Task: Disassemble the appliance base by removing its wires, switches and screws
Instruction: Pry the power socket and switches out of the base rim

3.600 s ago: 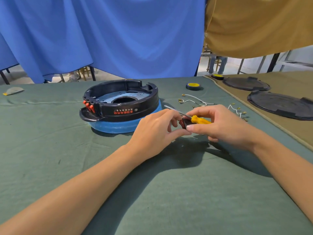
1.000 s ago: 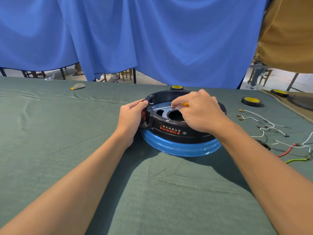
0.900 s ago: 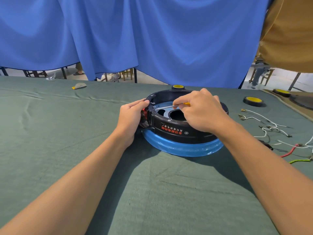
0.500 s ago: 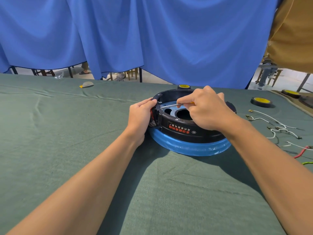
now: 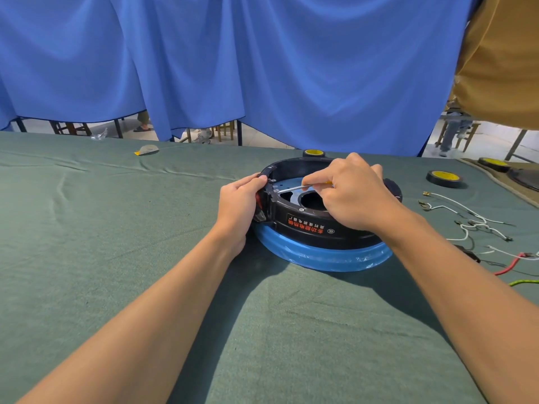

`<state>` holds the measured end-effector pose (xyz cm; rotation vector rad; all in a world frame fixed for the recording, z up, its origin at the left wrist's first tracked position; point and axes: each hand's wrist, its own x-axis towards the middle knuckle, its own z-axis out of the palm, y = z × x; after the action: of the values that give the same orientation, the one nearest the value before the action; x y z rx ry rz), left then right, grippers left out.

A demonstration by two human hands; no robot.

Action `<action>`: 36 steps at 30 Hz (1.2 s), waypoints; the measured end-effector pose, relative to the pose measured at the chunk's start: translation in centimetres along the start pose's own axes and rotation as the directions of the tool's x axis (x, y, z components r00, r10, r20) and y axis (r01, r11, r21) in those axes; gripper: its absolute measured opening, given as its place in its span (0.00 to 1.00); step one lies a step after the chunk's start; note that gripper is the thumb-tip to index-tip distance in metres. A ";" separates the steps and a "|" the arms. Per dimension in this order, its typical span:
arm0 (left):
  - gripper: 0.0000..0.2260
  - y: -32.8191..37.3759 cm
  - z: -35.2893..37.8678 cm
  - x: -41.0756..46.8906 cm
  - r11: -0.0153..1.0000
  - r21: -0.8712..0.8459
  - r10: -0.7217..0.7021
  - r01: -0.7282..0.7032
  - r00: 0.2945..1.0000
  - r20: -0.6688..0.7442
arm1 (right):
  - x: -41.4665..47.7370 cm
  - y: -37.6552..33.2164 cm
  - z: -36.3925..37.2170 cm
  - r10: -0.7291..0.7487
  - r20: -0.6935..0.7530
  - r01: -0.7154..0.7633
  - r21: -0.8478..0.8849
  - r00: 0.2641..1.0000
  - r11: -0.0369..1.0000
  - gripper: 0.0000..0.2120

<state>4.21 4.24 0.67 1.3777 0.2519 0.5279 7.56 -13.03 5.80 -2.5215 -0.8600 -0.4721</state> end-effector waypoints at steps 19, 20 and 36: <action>0.11 0.0 0.5 -1.2 0.954 0.280 0.144 -0.106 0.983 -0.119 | -0.8 2.9 0.5 -0.060 -0.609 -0.067 -0.184 0.791 0.981 0.11; 0.13 -0.1 0.5 -1.3 0.936 0.330 0.173 -0.127 0.978 -0.115 | -1.2 2.8 0.8 0.004 -0.647 -0.140 -0.159 0.762 0.977 0.11; 0.12 -0.2 -1.2 -0.8 0.730 0.585 0.364 -0.353 0.926 0.105 | -5.9 2.2 1.3 -0.091 -0.609 0.033 -0.105 0.788 0.994 0.11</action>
<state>3.02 4.88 0.13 2.0671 0.1663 0.8296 4.74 -16.85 1.41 -2.1783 -0.6651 -1.2907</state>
